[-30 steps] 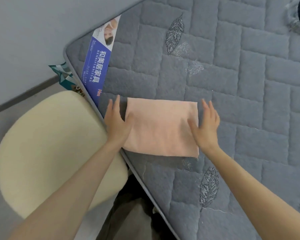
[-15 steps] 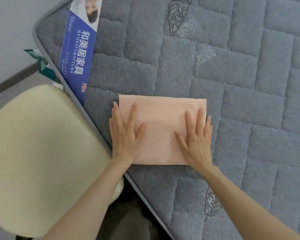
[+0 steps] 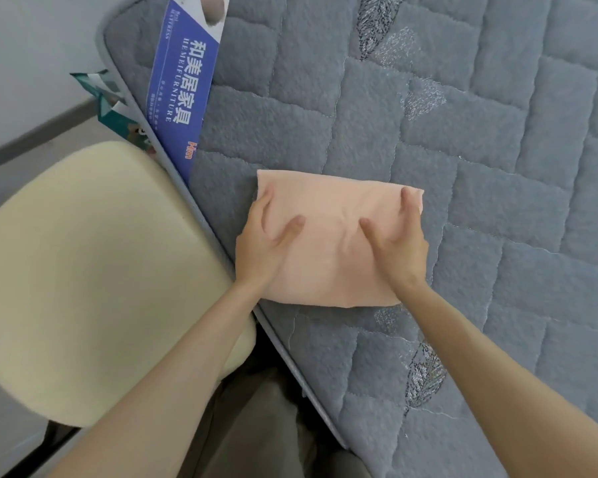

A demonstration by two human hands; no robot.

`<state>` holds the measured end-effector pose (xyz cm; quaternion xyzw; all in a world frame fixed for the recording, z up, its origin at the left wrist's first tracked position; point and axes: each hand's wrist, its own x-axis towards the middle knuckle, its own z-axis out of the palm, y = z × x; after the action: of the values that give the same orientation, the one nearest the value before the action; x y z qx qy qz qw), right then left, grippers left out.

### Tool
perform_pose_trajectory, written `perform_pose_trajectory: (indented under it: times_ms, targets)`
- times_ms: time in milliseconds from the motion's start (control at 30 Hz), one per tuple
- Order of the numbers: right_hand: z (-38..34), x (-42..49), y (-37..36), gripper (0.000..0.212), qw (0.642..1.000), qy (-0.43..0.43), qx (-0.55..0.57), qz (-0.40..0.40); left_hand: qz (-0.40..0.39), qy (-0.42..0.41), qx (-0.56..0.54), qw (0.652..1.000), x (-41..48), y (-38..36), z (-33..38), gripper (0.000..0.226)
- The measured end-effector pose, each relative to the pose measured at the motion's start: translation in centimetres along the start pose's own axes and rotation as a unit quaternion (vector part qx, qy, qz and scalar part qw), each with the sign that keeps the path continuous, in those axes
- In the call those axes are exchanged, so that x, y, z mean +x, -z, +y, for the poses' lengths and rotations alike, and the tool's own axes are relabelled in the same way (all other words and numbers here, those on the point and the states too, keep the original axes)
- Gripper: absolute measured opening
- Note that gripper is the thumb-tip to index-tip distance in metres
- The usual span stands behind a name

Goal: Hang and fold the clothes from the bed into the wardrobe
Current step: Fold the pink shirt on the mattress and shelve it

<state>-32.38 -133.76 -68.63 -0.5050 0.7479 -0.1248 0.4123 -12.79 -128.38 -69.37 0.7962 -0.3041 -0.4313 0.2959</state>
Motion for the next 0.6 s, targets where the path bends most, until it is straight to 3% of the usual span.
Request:
perform_pose_trajectory:
  times_ms: [267,600]
  targets:
    - [-3.1,-4.7,3.6,0.071,0.993,0.102,0.056,0.005,0.051,-0.047,-0.008,0.998,-4.8,4.7,2.5,0.060]
    - [-5.7,-17.8,6.7,0.066,0.957,0.252,0.089,-0.115,0.188,-0.059,-0.090,0.976,-22.1,12.6,0.3,0.058]
